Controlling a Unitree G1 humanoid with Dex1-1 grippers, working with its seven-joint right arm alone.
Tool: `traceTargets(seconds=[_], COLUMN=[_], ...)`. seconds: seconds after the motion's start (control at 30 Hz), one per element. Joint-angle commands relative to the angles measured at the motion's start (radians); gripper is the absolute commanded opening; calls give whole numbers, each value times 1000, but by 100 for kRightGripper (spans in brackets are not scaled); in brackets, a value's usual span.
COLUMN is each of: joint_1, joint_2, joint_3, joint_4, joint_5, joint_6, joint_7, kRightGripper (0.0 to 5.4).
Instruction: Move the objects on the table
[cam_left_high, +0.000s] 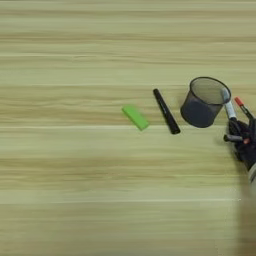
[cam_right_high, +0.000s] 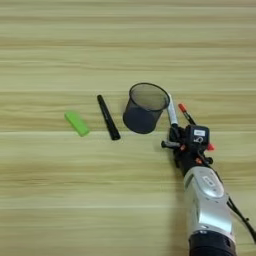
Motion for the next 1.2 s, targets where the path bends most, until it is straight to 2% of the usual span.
traceTargets(seconds=[0.03, 0.27, 0.93, 1.1, 1.2], joint_1=[-7, 15, 40, 77, 124], joint_2=[-26, -74, -103, -123, -153], joint_3=[-8, -34, -72, -93, -135], joint_4=[-62, -178, -333, -449, -580], joint_5=[-1, 2, 7, 16, 43], joint_6=[19, 74, 154, 200, 273], joint_7=[-16, -12, -3, 3, 19], kRightGripper=[76, 76, 76, 76, 76])
